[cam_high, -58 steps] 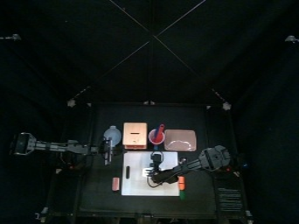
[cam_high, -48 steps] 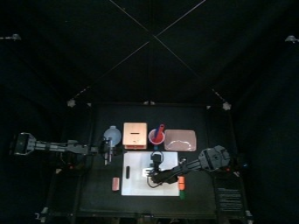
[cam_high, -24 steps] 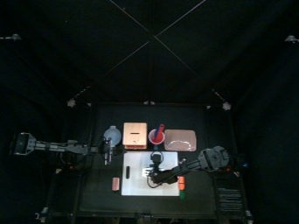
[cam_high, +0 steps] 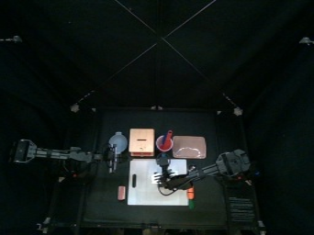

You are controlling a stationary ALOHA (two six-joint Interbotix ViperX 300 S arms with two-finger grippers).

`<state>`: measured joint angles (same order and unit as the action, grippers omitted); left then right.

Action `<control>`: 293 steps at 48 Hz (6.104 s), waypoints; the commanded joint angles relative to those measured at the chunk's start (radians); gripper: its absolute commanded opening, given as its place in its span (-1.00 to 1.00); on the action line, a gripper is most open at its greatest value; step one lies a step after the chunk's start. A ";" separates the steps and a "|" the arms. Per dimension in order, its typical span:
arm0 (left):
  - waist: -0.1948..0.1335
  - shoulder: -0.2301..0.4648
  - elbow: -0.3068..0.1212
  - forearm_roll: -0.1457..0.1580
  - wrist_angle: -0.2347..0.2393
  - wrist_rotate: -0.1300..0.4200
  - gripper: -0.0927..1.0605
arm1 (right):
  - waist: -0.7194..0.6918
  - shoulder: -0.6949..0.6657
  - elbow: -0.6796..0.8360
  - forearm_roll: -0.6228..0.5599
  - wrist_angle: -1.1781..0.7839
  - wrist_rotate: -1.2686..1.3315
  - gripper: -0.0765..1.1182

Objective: Place sushi on board then cut the sushi with the knife then place the pieces on the plate
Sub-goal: Pick knife at handle with right hand

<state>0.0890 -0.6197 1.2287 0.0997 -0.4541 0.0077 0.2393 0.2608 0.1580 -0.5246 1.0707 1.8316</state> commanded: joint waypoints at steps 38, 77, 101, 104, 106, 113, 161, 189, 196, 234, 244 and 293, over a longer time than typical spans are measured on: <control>0.028 -0.011 -0.012 -0.006 -0.005 -0.005 -0.87 | -0.374 -0.535 0.334 0.069 -0.382 -0.721 0.62; 0.066 -0.011 -0.017 -0.060 -0.009 -0.006 -0.87 | -0.896 -0.456 0.114 0.873 -0.140 -1.944 0.61; 0.066 -0.011 -0.003 -0.086 -0.009 -0.005 -0.87 | -0.954 -0.169 -0.218 0.907 0.202 -2.068 0.60; 0.066 -0.009 -0.003 -0.084 -0.009 -0.005 -0.87 | -0.945 -0.147 -0.249 0.907 0.227 -2.066 0.60; 0.066 -0.011 -0.003 -0.086 -0.009 -0.005 -0.87 | -0.939 -0.130 -0.267 0.907 0.242 -2.063 0.60; 0.066 -0.011 -0.003 -0.084 -0.009 -0.003 -0.87 | -0.917 -0.083 -0.327 0.905 0.302 -2.066 0.60; 0.069 -0.011 0.018 -0.086 -0.006 -0.003 -0.87 | -0.844 -0.003 -0.391 0.831 0.433 -2.031 0.59; 0.069 -0.011 0.025 -0.086 -0.005 -0.005 -0.87 | -0.824 -0.003 -0.383 0.827 0.446 -1.999 0.43; 0.069 -0.011 0.026 -0.086 -0.005 -0.005 -0.87 | -0.813 0.006 -0.387 0.815 0.448 -1.997 0.43; 0.069 -0.011 0.034 -0.086 -0.005 -0.005 -0.87 | -0.801 0.071 -0.451 0.781 0.456 -2.005 0.43; 0.069 -0.011 0.040 -0.086 -0.005 -0.003 -0.87 | -0.799 0.081 -0.446 0.778 0.456 -2.003 0.43; 0.069 -0.011 0.052 -0.086 -0.005 -0.003 -0.87 | -0.795 0.084 -0.410 0.752 0.462 -1.994 0.08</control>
<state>0.1549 -0.6320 1.2916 0.0153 -0.4541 0.0046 -0.5538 0.3789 -0.2286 0.2347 1.5324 -0.1641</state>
